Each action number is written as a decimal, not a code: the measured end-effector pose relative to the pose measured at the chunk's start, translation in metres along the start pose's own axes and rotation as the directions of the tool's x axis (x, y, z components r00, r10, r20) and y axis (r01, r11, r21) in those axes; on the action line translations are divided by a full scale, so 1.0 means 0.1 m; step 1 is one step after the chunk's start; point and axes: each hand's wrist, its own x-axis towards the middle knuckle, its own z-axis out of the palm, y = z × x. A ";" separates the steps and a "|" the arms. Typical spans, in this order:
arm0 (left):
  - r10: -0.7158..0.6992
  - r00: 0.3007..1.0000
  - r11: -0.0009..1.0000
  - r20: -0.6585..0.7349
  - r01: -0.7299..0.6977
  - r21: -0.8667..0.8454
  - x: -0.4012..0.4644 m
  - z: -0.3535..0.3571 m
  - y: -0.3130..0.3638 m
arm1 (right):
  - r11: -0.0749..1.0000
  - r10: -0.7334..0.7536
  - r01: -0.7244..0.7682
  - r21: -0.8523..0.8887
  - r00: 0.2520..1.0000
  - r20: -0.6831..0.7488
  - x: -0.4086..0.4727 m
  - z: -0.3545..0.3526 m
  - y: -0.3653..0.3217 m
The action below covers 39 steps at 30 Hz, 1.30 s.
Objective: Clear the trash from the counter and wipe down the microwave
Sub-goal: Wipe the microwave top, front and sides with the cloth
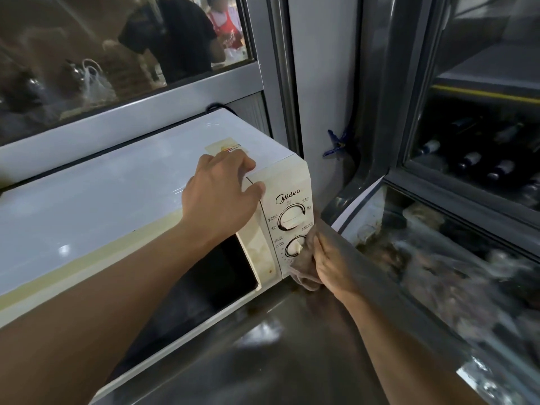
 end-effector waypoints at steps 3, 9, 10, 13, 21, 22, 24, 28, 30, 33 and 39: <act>-0.001 1.000 1.000 0.001 0.001 -0.012 -0.01 0.00 0.01 | 0.997 -0.020 0.021 0.076 1.000 -0.018 0.18 -0.04 -0.14; -0.005 1.000 1.000 -0.006 0.005 -0.023 -0.01 0.00 0.01 | 0.982 -0.132 0.144 0.126 0.987 -0.096 0.12 -0.04 -0.18; -0.005 1.000 1.000 -0.004 0.005 -0.022 -0.01 0.00 0.01 | 0.987 -0.108 0.118 0.109 0.990 -0.092 0.08 0.01 -0.07; -0.003 1.000 1.000 -0.003 0.003 -0.019 -0.01 0.00 0.00 | 0.993 -0.025 0.032 0.111 0.997 -0.070 -0.01 0.04 0.11; -0.019 1.000 0.999 0.008 0.019 -0.034 -0.04 -0.03 0.02 | 0.996 0.081 -0.081 -0.020 0.997 0.000 -0.10 -0.08 0.20; -0.021 1.000 0.999 0.012 0.021 -0.030 -0.04 -0.03 0.02 | 0.997 0.072 -0.072 -0.026 0.997 0.000 -0.10 -0.10 0.16; -0.018 1.000 0.999 0.012 0.018 -0.026 -0.04 -0.03 0.02 | 0.997 0.018 -0.019 -0.069 1.000 -0.023 -0.08 -0.13 0.04; -0.019 1.000 1.000 0.013 0.019 -0.023 -0.03 -0.02 0.01 | 0.997 -0.076 0.075 -0.023 0.995 -0.069 -0.04 -0.22 -0.20; -0.018 1.000 1.000 0.008 0.018 -0.020 -0.03 -0.01 0.00 | 0.991 -0.130 0.132 0.025 0.988 -0.087 -0.02 -0.27 -0.38; -0.015 1.000 1.000 0.001 0.015 -0.014 -0.01 -0.01 -0.01 | 0.976 -0.180 0.191 0.106 0.978 -0.107 0.02 -0.30 -0.57; -0.009 1.000 1.000 -0.009 0.009 -0.011 -0.01 0.01 -0.03 | 0.953 -0.262 0.279 0.114 0.954 -0.149 0.02 -0.31 -0.84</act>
